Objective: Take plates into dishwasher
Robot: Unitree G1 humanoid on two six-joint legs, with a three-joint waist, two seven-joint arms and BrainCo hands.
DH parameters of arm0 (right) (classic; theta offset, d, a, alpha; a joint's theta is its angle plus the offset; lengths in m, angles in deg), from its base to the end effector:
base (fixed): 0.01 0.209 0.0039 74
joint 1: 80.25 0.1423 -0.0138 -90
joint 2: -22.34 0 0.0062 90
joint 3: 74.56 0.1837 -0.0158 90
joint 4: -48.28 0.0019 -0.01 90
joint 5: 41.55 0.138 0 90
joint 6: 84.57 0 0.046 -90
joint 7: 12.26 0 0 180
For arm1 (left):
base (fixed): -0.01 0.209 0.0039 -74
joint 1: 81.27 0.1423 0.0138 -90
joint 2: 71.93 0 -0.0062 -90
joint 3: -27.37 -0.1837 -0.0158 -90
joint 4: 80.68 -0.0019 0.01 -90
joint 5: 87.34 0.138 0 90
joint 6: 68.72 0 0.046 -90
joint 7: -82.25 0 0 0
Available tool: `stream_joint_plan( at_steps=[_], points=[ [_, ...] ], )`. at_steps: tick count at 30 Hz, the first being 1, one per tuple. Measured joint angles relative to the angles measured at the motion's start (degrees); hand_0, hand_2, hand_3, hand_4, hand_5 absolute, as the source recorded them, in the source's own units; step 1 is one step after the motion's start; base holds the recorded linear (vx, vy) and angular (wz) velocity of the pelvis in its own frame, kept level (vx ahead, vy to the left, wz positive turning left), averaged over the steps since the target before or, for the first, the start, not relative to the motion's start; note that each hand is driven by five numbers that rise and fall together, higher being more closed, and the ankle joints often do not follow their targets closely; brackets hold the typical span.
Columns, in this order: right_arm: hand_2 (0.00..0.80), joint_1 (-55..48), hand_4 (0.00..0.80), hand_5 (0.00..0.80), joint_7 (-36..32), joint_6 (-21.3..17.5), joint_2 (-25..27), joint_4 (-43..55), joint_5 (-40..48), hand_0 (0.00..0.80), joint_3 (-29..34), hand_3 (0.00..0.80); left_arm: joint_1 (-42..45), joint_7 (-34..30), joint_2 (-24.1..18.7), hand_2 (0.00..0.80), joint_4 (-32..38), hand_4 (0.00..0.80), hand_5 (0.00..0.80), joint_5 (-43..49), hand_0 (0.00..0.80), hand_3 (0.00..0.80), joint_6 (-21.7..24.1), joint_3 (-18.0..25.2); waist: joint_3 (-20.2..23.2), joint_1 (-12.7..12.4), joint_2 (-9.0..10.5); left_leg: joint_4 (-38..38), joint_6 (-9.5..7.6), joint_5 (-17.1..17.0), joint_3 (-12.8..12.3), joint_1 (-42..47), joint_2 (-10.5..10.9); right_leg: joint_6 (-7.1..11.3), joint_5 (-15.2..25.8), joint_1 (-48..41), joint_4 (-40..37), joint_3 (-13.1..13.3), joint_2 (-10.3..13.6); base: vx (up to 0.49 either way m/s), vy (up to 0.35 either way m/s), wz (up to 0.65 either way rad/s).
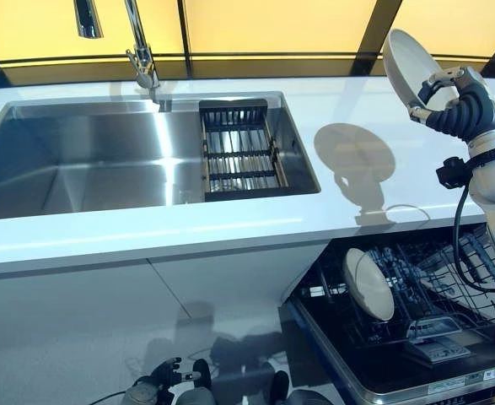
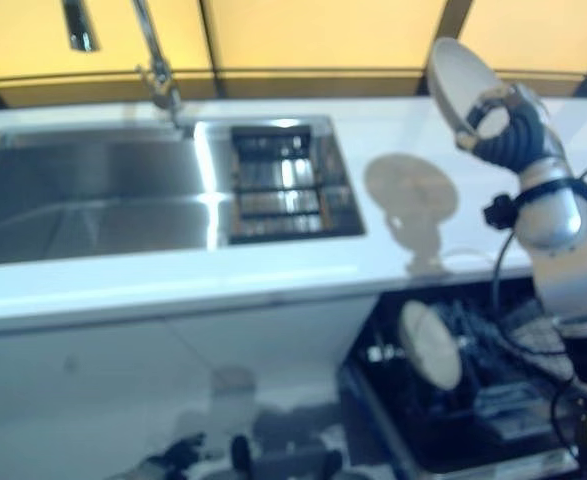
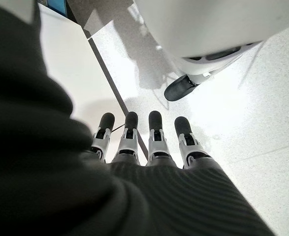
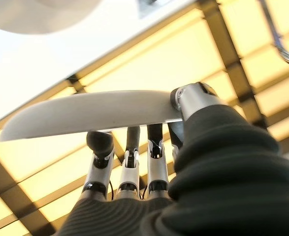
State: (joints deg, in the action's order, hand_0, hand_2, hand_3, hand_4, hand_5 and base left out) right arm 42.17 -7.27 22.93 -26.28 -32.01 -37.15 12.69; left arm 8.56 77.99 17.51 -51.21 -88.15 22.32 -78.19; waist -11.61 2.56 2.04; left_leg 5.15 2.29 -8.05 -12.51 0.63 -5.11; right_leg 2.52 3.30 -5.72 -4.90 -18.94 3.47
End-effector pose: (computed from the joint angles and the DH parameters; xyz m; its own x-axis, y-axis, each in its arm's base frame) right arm 0.2511 -0.2521 0.2624 0.8865 0.0232 0.4622 0.3493 0.6215 -0.7012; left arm 0.1003 0.2222 -0.1039 0.4713 0.0455 -0.8808 0.2923 0.9342 0.2047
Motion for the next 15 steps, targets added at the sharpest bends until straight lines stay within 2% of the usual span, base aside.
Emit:
stream_joint_plan(
  at_steps=[6,9,12,14,15],
  points=[
    [0.8,-4.79,0.8,0.8,-2.15,-4.28,-0.6,3.59,14.53,0.8,0.5,0.8,0.84,0.12,0.14,0.0,-1.67,0.0,0.0,0.02,0.0,0.0,0.71,0.28,2.13,1.06,0.27,0.05,0.0,0.09,-0.1,0.07,-0.07,-0.01,-0.01,-0.02,0.01,0.24,-0.01,-0.008,-0.014,-0.01],
    [0.8,-9.46,0.8,0.8,-6.0,-5.91,-3.48,3.56,27.13,0.8,1.13,0.8,1.58,0.11,0.13,0.0,-1.94,0.0,0.0,0.02,0.0,0.0,0.99,0.93,2.91,1.34,0.3,0.08,0.05,0.14,-0.83,0.65,-0.34,-0.02,0.0,-0.16,0.04,1.16,-0.17,-0.03,-0.041,-0.1],
    [0.8,-11.84,0.8,0.8,-8.53,-6.24,-5.73,3.53,33.52,0.8,1.32,0.8,1.78,0.08,0.17,0.0,-2.17,0.0,0.0,0.01,0.0,0.0,1.15,0.92,3.52,1.62,-0.14,0.08,0.19,0.25,-1.3,0.77,-0.68,-0.04,0.02,-0.16,0.05,1.47,-0.28,-0.033,-0.04,-0.06],
    [0.8,-14.0,0.8,0.8,-10.32,-6.45,-10.09,3.46,39.23,0.8,4.7,0.8,2.04,0.04,0.07,0.0,-3.0,0.0,0.0,0.02,0.0,0.0,1.56,1.06,4.44,2.35,-0.14,0.1,0.17,0.22,-1.59,0.77,-0.71,-0.14,-0.05,-0.09,0.04,1.49,-0.36,-0.056,-0.064,-0.02],
    [0.8,-14.15,0.8,0.8,-10.92,-6.45,-10.28,3.46,40.92,0.8,4.73,0.8,2.25,0.03,0.11,0.0,-3.13,0.0,0.0,0.01,0.0,0.0,1.57,1.03,4.72,2.81,-0.3,0.1,0.17,0.22,-1.57,0.78,-0.72,-0.14,-0.05,-0.06,0.03,1.48,-0.35,-0.043,-0.048,-0.02]
  ],
)
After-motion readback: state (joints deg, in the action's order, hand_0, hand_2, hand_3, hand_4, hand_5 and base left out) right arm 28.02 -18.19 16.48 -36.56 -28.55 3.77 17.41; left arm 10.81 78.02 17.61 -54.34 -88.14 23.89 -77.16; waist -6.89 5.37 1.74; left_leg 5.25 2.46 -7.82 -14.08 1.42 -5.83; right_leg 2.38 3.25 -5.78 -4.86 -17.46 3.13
